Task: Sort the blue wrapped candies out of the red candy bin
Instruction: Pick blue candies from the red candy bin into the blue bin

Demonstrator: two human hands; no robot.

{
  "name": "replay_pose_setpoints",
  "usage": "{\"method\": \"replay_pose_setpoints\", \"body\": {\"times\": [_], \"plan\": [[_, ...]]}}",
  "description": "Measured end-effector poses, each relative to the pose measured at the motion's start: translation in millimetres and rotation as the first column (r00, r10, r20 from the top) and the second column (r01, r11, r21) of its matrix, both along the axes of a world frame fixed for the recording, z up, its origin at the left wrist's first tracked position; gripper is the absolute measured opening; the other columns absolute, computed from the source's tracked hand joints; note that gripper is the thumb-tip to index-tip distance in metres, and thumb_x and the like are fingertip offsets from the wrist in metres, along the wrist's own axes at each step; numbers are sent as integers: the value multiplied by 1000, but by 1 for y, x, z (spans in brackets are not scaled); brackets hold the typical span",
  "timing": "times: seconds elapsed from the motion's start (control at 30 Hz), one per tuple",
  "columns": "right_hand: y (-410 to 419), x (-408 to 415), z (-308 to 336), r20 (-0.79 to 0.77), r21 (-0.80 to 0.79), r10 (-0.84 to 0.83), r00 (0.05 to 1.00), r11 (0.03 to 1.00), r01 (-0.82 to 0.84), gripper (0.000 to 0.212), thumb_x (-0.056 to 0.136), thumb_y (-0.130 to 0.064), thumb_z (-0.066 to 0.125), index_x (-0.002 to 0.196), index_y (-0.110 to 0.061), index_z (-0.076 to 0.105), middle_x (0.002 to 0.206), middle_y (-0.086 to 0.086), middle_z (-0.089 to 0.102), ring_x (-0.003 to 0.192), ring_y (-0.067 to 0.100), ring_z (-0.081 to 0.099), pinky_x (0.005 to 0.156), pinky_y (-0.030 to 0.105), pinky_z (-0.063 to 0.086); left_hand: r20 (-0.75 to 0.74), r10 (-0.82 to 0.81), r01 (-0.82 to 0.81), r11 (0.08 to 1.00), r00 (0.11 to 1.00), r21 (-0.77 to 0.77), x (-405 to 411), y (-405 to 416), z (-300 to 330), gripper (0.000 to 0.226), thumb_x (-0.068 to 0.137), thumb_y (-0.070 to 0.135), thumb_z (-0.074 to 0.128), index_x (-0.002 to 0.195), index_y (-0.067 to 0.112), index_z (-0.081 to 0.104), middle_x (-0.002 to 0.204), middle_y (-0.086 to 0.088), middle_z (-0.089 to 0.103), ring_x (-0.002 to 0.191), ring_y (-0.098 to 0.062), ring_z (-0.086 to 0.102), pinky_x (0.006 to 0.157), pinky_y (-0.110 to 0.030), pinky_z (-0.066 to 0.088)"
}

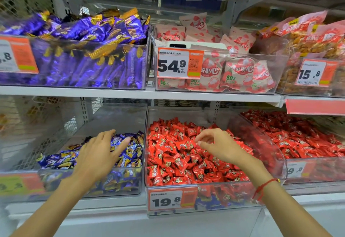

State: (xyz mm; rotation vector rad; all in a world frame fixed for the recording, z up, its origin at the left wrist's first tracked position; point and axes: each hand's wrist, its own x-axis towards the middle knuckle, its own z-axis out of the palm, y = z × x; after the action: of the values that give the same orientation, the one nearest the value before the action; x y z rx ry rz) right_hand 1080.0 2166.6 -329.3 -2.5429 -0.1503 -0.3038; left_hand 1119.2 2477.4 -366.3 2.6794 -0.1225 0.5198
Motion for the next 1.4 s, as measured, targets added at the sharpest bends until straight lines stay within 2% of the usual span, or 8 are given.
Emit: {"method": "replay_pose_setpoints", "body": {"times": [0.13, 0.3, 0.57, 0.73, 0.9, 1.03, 1.2, 1.4], "plan": [[-4, -1, -2, 73, -129, -17, 997, 991, 26, 12, 90, -25, 65, 95, -35, 67, 97, -17, 66, 97, 6, 60, 93, 34, 49, 175, -205, 214, 976, 963, -35, -17, -35, 18, 70, 92, 68, 27, 141, 22, 45, 147, 4, 45, 134, -17, 40, 107, -35, 31], [33, 9, -35, -233, -217, 329, 915, 900, -378, 69, 87, -47, 64, 146, -43, 28, 157, -2, 25, 145, 16, 16, 119, 41, 17, 127, -398, 397, 917, 909, 33, -19, -63, 7, 82, 78, 71, 14, 141, 31, 46, 146, 16, 43, 140, -4, 26, 113, -27, 23], [19, 17, -46, -140, -403, 171, 975, 890, -214, 53, 83, -3, 63, 124, -36, 55, 110, -1, 45, 103, 25, 53, 74, 36, 45, 210, -394, 265, 847, 895, 460, -20, -62, 11, 56, 83, 54, 33, 106, 22, 73, 114, 4, 70, 118, -20, 59, 105, -37, 24], [-7, 16, -25, -65, -359, 78, 995, 928, -96, 42, 80, -4, 61, 106, -35, 68, 108, 0, 51, 105, 25, 56, 86, 37, 48, 245, -554, 345, 747, 796, 568, -27, -82, 9, 43, 79, 41, 40, 95, 22, 75, 101, 4, 73, 99, -19, 69, 99, -36, 35], [-41, 5, -9, 86, -393, -139, 986, 905, 162, 33, 85, -21, 64, 112, -39, 65, 117, 0, 53, 115, 23, 50, 91, 37, 47, 105, -620, 493, 705, 778, 509, -28, -87, 8, 36, 84, 40, 38, 93, 35, 73, 83, 23, 70, 67, 0, 66, 52, -18, 49], [-50, -1, 2, 168, -484, -265, 950, 817, 313, 41, 87, -21, 63, 124, -37, 59, 128, 2, 53, 122, 25, 43, 97, 38, 39, 152, -620, 473, 714, 770, 516, -24, -87, 1, 36, 86, 40, 37, 94, 33, 71, 73, 17, 68, 58, -7, 64, 46, -27, 51], [-9, 1, 0, 68, -256, 99, 993, 963, -79, 30, 84, -13, 65, 106, -32, 71, 116, -8, 68, 111, 11, 59, 97, 33, 47, 192, -623, 480, 732, 758, 483, -27, -89, 2, 35, 87, 42, 38, 90, 35, 71, 69, 19, 65, 56, -4, 61, 50, -26, 49], [14, 27, -35, -275, -643, -44, 960, 751, -150, 59, 85, -46, 62, 138, -26, 46, 135, 3, 51, 127, 29, 34, 102, 42, 29, 195, -598, 515, 784, 778, 346, -33, -88, 7, 29, 88, 36, 41, 104, 36, 65, 91, 21, 67, 76, -3, 65, 59, -25, 54]]}}
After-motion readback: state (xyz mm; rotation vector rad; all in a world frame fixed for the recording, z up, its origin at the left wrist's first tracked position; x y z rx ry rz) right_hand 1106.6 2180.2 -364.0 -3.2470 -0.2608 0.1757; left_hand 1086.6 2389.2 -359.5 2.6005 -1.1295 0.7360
